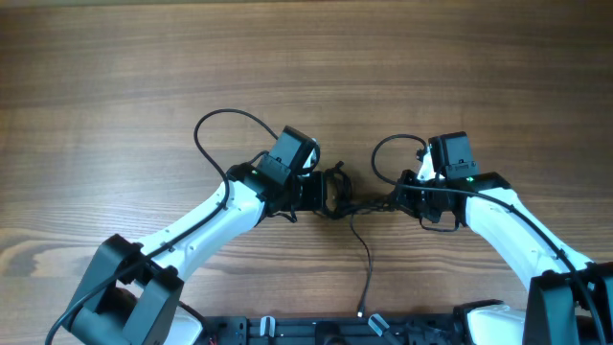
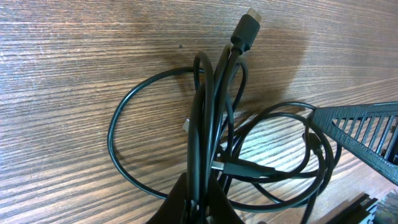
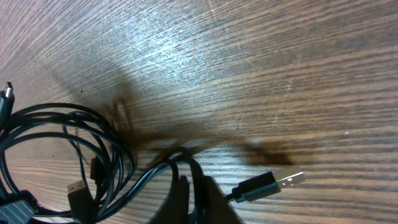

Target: Untangle cables

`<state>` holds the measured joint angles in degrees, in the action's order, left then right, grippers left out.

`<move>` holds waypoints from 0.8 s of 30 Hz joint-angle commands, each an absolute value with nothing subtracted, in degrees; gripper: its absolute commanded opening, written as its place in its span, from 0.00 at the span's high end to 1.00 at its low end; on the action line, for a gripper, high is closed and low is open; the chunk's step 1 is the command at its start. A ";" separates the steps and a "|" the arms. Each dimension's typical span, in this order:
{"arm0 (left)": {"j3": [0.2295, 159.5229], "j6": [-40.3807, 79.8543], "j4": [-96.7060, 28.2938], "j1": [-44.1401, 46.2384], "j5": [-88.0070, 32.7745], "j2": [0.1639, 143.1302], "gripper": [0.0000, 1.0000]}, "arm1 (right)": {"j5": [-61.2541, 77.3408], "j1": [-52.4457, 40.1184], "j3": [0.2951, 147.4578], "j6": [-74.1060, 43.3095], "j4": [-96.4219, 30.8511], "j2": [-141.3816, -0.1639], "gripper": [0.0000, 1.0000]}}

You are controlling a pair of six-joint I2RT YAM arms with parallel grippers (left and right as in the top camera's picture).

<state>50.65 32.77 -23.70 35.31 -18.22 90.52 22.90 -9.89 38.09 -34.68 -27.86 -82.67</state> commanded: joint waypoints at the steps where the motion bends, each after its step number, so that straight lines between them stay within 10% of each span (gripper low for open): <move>1: 50.85 31.70 -24.43 35.51 -17.45 89.89 0.96 | 21.50 -10.17 38.87 -34.68 -27.46 -83.22 0.96; 10: 50.87 28.58 -31.14 26.26 -12.99 89.25 0.96 | 2.70 -10.04 38.89 -43.66 -25.63 -83.20 0.96; 24: 50.89 27.24 -31.51 18.20 -15.92 68.45 0.75 | 19.00 -5.06 40.95 -42.89 -15.44 -71.35 0.95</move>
